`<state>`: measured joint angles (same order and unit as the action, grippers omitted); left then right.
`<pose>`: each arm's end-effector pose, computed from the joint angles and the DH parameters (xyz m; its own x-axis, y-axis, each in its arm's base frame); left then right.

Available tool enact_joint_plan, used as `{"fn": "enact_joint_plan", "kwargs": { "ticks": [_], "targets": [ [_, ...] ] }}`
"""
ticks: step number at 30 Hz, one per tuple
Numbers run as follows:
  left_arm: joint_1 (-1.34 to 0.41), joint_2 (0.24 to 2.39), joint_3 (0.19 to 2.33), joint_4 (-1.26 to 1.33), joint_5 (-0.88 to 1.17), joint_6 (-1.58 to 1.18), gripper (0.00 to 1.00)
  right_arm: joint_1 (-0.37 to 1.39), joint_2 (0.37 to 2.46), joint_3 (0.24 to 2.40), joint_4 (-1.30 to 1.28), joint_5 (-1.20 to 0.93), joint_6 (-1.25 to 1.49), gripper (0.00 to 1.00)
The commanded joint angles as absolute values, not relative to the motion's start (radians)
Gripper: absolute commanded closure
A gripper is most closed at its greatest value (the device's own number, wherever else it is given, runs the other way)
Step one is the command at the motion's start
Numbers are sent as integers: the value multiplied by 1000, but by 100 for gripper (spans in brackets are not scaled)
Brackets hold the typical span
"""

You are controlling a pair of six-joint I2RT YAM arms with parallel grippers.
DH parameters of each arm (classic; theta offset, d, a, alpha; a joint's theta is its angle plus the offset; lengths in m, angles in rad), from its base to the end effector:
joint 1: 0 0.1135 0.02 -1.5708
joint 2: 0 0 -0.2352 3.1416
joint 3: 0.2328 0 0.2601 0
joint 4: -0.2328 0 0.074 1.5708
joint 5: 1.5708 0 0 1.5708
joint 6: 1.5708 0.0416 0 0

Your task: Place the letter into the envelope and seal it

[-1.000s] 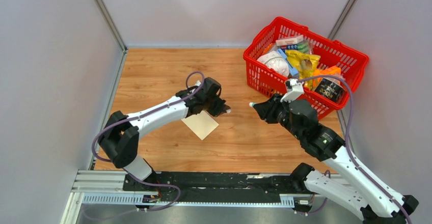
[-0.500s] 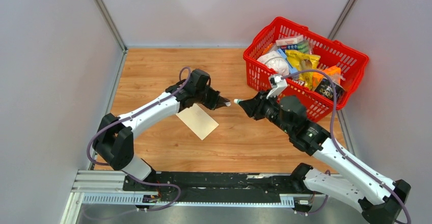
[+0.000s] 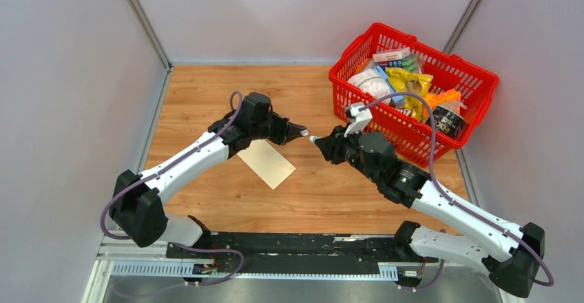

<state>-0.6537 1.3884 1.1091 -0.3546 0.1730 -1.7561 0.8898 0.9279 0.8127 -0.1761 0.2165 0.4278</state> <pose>0.2575 -0.2062 0.2646 -0.6104 -0.7521 0.2487 -0.5928 0.2255 -0.7731 0.1625 0.1864 0.2993 -0.4256 0.1184 -0.8971 -0.4975 0.7975 0.3413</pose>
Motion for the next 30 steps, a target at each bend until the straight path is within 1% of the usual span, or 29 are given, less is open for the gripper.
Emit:
{"fn": "enact_joint_plan", "kwargs": {
  "ticks": [1, 7, 9, 11, 13, 14, 21, 26, 30],
  "targets": [
    [-650, 1358, 1094, -321, 170, -1781, 100, 905, 939, 873, -101, 268, 396, 100],
    [-649, 1365, 1100, -331, 166, -1738, 100, 922, 968, 891, -109, 307, 388, 100],
    [-647, 1379, 1109, -388, 150, -1709, 100, 922, 954, 903, -156, 374, 394, 100],
    [-647, 1396, 1082, -419, 118, -1675, 100, 922, 943, 920, -263, 487, 416, 100],
    [-649, 1428, 1046, -452, 79, -1628, 98, 922, 939, 933, -354, 589, 440, 100],
    [-649, 1460, 1034, -486, 68, -1618, 97, 917, 934, 931, -380, 600, 452, 100],
    [-664, 1609, 973, -563, -116, -1608, 96, 917, 893, 864, -394, 552, 531, 100],
    [-675, 1643, 951, -549, -175, -1643, 94, 919, 911, 859, -405, 520, 548, 100],
    [-684, 1664, 989, -600, -207, -1637, 89, 919, 919, 862, -397, 508, 545, 100]
  ]
}}
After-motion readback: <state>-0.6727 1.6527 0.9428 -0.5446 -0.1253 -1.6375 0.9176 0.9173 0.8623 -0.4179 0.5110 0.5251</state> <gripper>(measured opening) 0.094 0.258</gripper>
